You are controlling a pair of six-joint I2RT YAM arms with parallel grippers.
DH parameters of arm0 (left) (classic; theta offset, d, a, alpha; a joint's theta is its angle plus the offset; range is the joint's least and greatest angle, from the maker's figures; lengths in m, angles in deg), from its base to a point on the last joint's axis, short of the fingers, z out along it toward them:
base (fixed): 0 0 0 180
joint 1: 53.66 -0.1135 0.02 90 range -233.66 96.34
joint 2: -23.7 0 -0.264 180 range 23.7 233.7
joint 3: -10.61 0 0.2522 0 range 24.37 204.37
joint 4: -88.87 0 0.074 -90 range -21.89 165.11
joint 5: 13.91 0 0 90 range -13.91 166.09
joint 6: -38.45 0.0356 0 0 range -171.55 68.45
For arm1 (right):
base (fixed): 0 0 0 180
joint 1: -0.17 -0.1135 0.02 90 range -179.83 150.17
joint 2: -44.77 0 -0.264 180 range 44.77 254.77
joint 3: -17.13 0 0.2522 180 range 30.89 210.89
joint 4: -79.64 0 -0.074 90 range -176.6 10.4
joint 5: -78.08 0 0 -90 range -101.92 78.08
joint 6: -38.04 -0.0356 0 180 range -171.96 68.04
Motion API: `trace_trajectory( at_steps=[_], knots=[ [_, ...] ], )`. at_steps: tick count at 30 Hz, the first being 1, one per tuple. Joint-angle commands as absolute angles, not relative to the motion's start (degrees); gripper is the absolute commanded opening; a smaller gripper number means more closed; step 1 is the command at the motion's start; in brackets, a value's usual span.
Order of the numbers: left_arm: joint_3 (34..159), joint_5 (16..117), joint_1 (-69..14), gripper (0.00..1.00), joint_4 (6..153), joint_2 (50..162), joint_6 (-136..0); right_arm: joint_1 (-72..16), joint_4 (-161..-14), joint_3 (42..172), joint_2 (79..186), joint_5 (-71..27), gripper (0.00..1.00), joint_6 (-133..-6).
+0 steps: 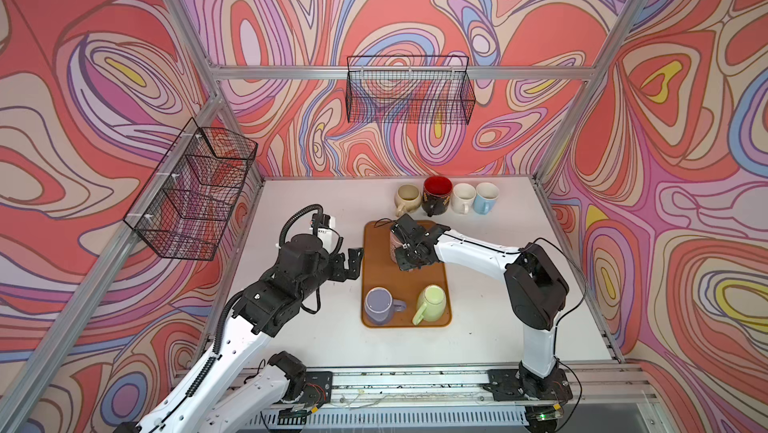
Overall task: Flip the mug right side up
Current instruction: 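Lift the pink mug off the tray with the right gripper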
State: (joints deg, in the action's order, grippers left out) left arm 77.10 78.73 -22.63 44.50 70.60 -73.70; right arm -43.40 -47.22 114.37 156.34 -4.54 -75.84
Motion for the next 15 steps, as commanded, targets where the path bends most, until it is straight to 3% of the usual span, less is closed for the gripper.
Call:
trace_trajectory(
  at_steps=[1,8,15],
  knots=[
    [76.32,79.0,-22.96,1.0,45.13,70.27,-73.85,-43.23,-45.82,116.36,157.13,-2.72,0.29,-75.38],
    [76.25,78.73,-22.94,1.0,45.64,70.53,-73.65,-43.24,-45.1,116.75,156.68,-1.09,0.34,-75.52],
    [75.72,78.91,-22.94,1.0,45.35,70.13,-73.78,-43.24,-45.06,117.28,158.16,-0.78,0.3,-75.57]
  ],
)
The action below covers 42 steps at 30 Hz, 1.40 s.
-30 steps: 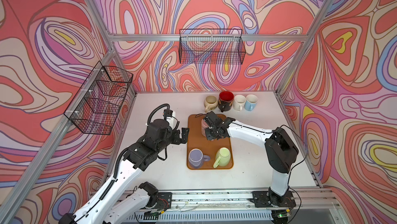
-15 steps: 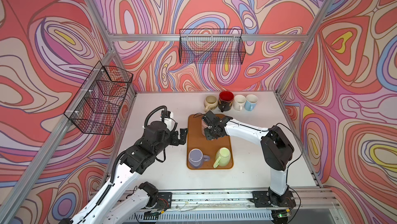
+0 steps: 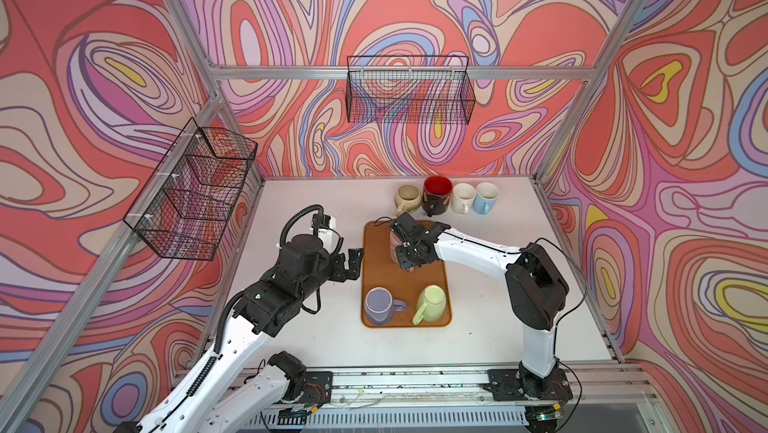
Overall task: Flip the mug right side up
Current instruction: 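Lift the pink mug off the tray with the right gripper, then tilt the pink mug toward the left gripper while the left gripper reaches for its handle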
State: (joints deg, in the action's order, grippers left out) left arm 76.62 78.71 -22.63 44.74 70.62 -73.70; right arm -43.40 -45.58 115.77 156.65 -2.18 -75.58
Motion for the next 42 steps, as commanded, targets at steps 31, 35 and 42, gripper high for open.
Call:
trace_trajectory(
  at_steps=[31,35,42],
  knots=[
    [59.92,71.24,-23.05,1.0,67.74,71.2,-88.24,-33.58,-71.43,98.0,133.67,-28.89,0.0,-79.24],
    [58.53,67.27,-23.74,1.0,73.17,72.89,-89.58,-31.21,-74.88,95.83,130.92,-34.18,0.0,-79.87],
    [56.42,58.16,-26.08,0.97,84.93,77.05,-94.58,-28.13,-80.32,93.28,127.34,-42.32,0.0,-81.44]
  ],
)
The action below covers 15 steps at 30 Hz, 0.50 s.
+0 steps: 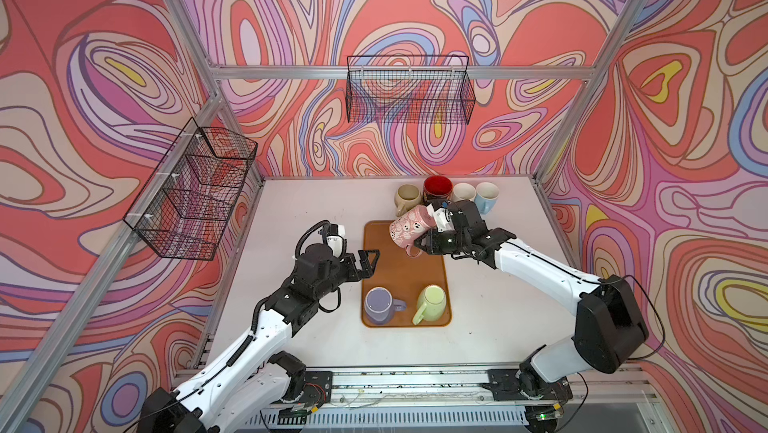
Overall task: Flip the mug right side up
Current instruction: 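Tilt the pink mug toward the left gripper while the left gripper reaches for its handle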
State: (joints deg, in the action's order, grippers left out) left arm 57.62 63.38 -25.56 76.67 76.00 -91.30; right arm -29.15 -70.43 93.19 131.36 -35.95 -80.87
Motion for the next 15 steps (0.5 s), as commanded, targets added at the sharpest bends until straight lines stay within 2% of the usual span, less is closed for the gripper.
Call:
trace_trajectory(
  at_steps=[1,6,15],
  knots=[
    [56.16,56.97,-26.1,0.96,86.83,77.74,-94.93,-27.68,-81.26,92.93,126.97,-43.27,0.0,-82.02],
    [56.14,51.47,-26.09,0.86,94.28,81.07,-96.08,-25.69,-86.33,91.45,125.97,-47.43,0.0,-84.73],
    [54.43,43.71,-26.11,0.53,113.16,86.48,-101.29,-23.33,-95.17,90.48,126.95,-54.04,0.0,-89.89]
  ],
)
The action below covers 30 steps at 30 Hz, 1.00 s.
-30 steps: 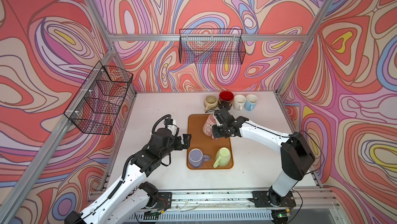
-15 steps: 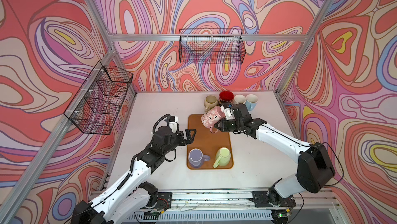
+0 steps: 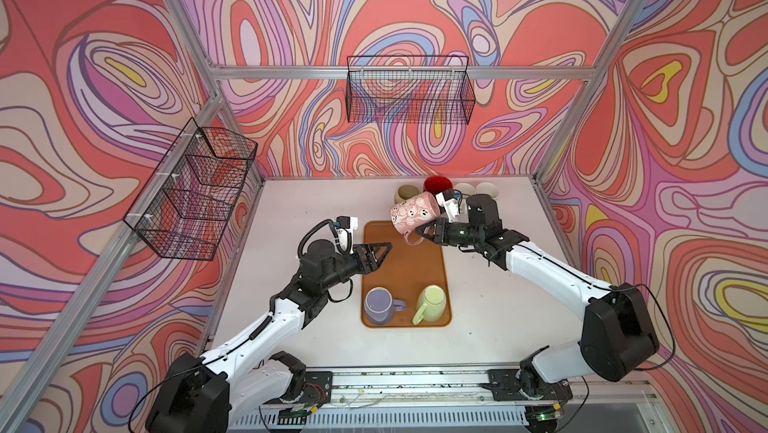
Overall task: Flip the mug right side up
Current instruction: 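Tilt the pink mug toward the left gripper while the left gripper reaches for its handle, then grasp the pink mug's handle with the left gripper and rotate it upright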
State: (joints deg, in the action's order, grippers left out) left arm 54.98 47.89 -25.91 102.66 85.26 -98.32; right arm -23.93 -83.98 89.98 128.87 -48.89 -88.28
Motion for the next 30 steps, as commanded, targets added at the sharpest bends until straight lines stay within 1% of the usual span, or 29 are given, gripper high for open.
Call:
trace_trajectory(
  at_steps=[1,4,6,9,11,17,18,24,30],
  knots=[
    [52.93,43.23,-26.11,0.5,114.5,87.08,-101.85,-23.24,-96.17,90.38,127.12,-54.59,0.0,-90.4],
    [51.93,42.1,-26.08,0.48,119.48,89.57,-104.09,-23.19,-99.49,89.92,127.22,-56.42,0.0,-92.11],
    [51.7,41.35,-26.08,0.52,123.7,91.65,-105.88,-23.15,-101.59,89.63,127.37,-57.45,0.0,-93.11],
    [51.95,40.6,-26.11,0.62,129.16,94.6,-108.47,-23.2,-104.4,89.12,127.57,-58.8,0.0,-94.74],
    [52.44,40.11,-26.08,0.63,131.8,96.33,-109.74,-23.19,-106.0,88.93,127.75,-59.65,0.0,-95.64],
    [53.32,39.69,-25.75,0.64,137.35,100.31,-111.84,-23.21,-108.55,88.18,128.04,-61.82,0.0,-97.02],
    [55.73,39.49,-25.67,0.63,137.75,100.89,-111.98,-23.21,-108.87,88.03,128.01,-62.09,0.0,-97.13],
    [58.53,39.98,-24.32,0.63,138.74,103.68,-111.8,-23.17,-110.29,87.72,128.36,-64.67,0.0,-97.4],
    [60.89,39.53,-23.6,0.53,141.36,107.25,-112.96,-23.21,-111.88,86.96,128.27,-66.27,0.0,-97.82]
  ],
)
